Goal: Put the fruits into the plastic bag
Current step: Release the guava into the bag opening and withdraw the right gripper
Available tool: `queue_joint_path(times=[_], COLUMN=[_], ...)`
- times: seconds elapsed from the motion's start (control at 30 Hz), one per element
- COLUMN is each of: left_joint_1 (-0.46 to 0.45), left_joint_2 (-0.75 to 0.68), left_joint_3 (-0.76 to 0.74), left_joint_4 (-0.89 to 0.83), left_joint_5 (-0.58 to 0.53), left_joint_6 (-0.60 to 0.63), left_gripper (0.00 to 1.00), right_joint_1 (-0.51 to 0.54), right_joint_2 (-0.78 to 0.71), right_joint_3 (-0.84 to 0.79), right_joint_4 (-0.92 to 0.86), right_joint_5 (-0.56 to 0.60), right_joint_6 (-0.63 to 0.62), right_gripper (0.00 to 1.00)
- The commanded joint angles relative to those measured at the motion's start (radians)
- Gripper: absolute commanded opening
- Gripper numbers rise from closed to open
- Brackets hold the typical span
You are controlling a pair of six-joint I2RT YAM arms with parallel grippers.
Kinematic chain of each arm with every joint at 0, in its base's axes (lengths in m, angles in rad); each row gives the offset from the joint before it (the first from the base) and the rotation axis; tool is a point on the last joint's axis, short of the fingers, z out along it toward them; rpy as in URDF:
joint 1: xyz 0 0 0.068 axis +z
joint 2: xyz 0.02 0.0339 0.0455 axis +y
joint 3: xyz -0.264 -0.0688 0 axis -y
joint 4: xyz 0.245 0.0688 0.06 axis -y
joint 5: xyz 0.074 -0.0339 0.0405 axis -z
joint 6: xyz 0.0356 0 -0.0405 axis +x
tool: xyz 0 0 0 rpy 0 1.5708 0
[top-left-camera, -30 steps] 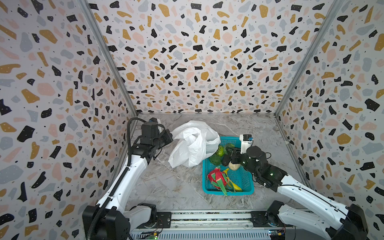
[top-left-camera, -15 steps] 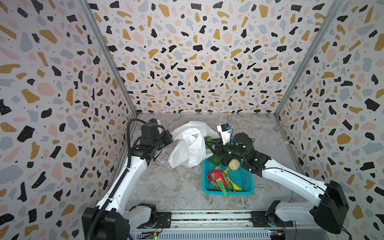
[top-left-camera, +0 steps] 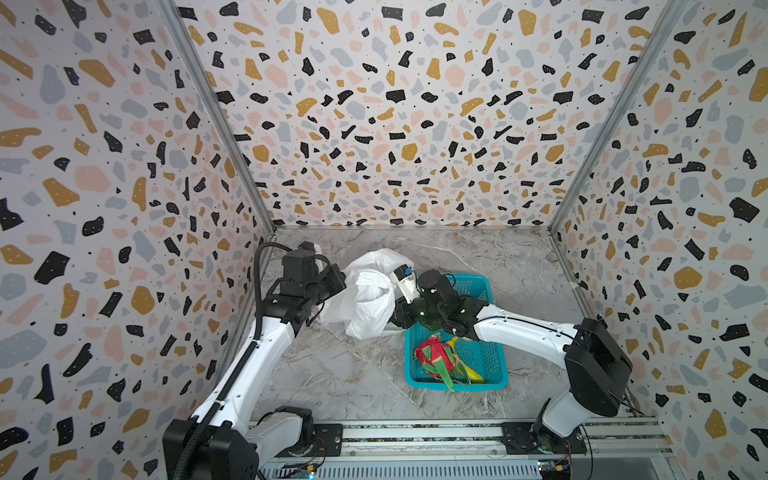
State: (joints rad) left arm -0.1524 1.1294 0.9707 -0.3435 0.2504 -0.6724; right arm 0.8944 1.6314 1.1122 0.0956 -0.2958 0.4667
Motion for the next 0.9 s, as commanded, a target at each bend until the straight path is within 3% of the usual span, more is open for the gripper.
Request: queue_joint_path(times=[0.0, 0.1, 0.2, 0.5, 0.87], left_joint_1=[0.002, 0.002, 0.002, 0.002, 0.002], left_joint_2=[-0.020, -0.021, -0.023, -0.026, -0.028], left_joint_3=[-0.013, -0.014, -0.019, -0.031, -0.038], left_joint_4=[0.050, 0.051, 0.052, 0.054, 0.055], left_joint_5=[0.022, 0.024, 0.024, 0.025, 0.021], left_joint_6=[-0.013, -0.015, -0.015, -0.017, -0.016], left_gripper=[0.00, 0.00, 0.00, 0.00, 0.00], right_joint_1=[0.001, 0.001, 0.000, -0.037, -0.225], right_joint_2=[-0.032, -0.039, -0.052, -0.163, -0.392], right_joint_3=[0.019, 0.021, 0.023, -0.035, -0.162], right_joint_4=[-0.024, -0.038, -0.051, -0.079, -0.138], right_joint_5=[0.048, 0.083, 0.112, 0.201, 0.202], right_joint_6=[0.011, 0.007, -0.004, -0.021, -0.030], right_gripper=[0.44, 0.64, 0.70, 0.72, 0.72])
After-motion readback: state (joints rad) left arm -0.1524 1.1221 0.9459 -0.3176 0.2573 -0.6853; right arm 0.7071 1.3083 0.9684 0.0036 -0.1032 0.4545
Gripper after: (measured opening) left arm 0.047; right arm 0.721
